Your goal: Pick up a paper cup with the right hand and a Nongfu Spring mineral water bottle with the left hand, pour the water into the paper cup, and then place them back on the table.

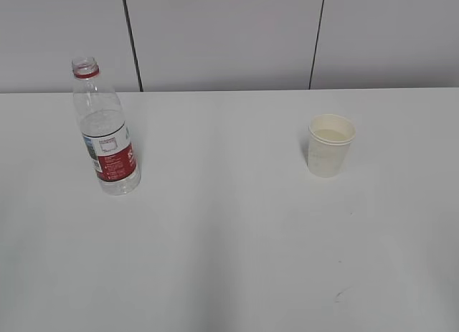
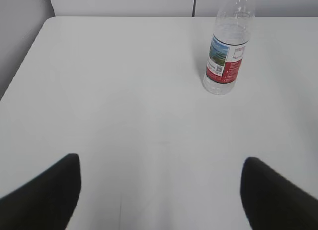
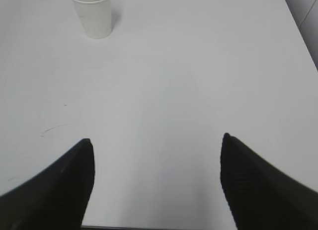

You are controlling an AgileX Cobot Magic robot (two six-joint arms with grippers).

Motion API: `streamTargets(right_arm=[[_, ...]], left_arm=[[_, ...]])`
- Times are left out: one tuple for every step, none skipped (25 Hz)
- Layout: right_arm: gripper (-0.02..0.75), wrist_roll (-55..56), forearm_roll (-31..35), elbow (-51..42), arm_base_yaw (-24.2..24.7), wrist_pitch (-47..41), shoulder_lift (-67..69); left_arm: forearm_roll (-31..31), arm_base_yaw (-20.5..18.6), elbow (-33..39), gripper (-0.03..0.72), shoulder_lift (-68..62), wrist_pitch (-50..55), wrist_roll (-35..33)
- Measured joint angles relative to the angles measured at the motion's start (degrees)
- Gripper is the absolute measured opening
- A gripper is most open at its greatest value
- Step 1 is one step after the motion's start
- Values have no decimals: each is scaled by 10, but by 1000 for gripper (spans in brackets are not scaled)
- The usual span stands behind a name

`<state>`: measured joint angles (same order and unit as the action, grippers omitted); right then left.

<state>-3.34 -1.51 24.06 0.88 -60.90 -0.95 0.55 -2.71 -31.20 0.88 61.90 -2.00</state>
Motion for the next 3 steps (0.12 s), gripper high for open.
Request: streamTargets(right_arm=[[582,0,0,0,0,0,0],[582,0,0,0,0,0,0],[582,0,0,0,0,0,0]], left_arm=[[0,0,0,587,0,0,0],[0,0,0,587,0,0,0],[0,0,0,587,0,0,0]])
